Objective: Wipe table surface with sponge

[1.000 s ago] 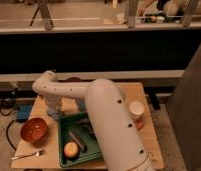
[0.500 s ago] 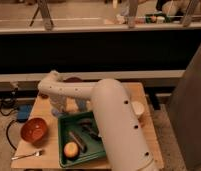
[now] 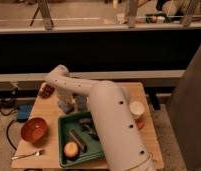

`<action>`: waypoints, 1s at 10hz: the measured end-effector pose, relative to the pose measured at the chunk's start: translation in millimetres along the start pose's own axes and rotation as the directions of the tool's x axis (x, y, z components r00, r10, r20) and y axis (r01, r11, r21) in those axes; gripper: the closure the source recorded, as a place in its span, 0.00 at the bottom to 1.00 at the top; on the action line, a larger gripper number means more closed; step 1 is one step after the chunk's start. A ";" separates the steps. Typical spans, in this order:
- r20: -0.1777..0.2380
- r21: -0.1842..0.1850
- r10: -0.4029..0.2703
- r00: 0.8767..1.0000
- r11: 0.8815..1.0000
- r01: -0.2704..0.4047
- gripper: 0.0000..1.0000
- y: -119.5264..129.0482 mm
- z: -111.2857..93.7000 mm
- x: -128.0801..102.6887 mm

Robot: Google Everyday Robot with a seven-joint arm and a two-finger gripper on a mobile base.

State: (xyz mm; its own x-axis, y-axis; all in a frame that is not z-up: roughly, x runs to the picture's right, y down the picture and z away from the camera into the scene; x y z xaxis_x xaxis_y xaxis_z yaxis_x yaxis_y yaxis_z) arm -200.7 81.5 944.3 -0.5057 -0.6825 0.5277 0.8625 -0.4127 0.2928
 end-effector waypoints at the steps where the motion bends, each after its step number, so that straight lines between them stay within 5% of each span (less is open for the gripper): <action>1: -0.002 -0.001 0.004 1.000 1.000 -0.004 0.92 0.8 -1.2 3.1; 6: -0.041 0.008 -0.030 0.999 0.999 0.031 0.92 -25.9 -12.1 37.9; 10: -0.062 0.033 -0.127 0.990 0.991 0.129 0.92 -77.9 -21.1 71.6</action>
State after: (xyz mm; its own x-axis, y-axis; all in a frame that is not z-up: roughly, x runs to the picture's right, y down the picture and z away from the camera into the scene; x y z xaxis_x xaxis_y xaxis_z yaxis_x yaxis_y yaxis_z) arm -304.5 52.1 942.4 -0.6115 -0.6604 0.4359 0.7899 -0.4775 0.3847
